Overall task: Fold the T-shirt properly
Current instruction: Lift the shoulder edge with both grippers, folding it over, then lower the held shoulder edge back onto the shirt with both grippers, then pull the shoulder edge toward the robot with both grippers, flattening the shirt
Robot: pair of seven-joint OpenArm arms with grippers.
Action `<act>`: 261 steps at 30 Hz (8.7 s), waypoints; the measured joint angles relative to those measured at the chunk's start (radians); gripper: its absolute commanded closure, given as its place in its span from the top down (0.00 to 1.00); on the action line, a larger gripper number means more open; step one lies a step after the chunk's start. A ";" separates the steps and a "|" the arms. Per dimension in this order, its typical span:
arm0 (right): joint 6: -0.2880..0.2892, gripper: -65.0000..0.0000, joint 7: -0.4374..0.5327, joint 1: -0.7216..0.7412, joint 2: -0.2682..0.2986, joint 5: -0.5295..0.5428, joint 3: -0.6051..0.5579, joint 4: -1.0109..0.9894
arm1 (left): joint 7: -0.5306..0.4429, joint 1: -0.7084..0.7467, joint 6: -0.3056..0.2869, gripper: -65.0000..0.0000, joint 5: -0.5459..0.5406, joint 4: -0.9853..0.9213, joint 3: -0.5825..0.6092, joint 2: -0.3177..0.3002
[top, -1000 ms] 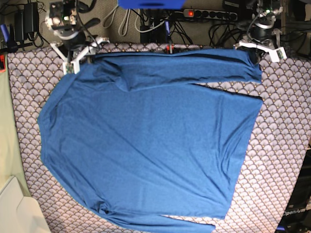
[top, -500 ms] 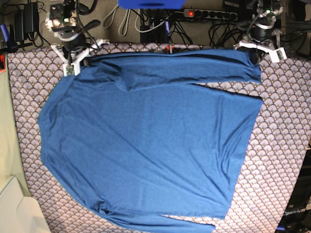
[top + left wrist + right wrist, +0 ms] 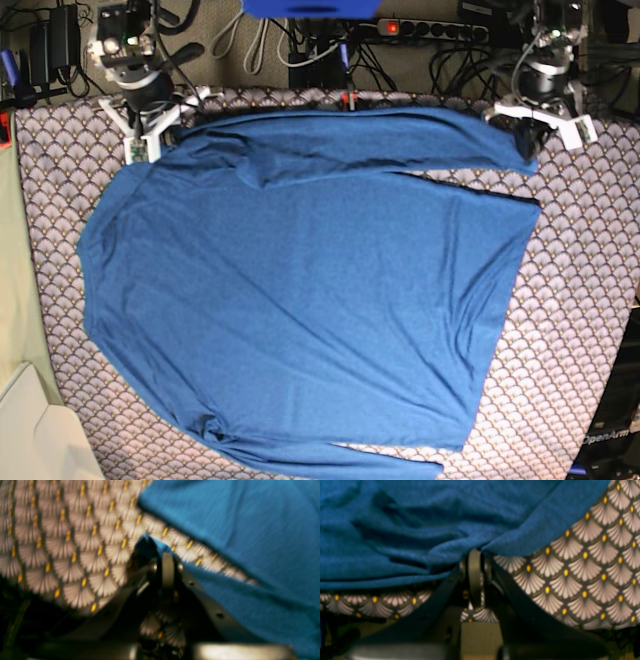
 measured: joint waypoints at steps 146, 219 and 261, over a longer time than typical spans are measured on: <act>0.001 0.45 -0.117 0.287 0.052 -0.002 0.000 -0.126 | 0.341 -0.528 -0.004 0.50 0.103 -0.386 -0.019 -0.010; 0.003 0.00 -0.060 0.186 0.033 0.006 0.003 -0.106 | 0.353 -0.502 -0.004 0.02 0.102 -0.370 -0.018 -0.013; 0.071 0.00 -0.059 0.074 0.054 0.001 0.050 -0.019 | 0.629 -0.387 -0.011 0.02 0.099 -0.147 -0.085 -0.087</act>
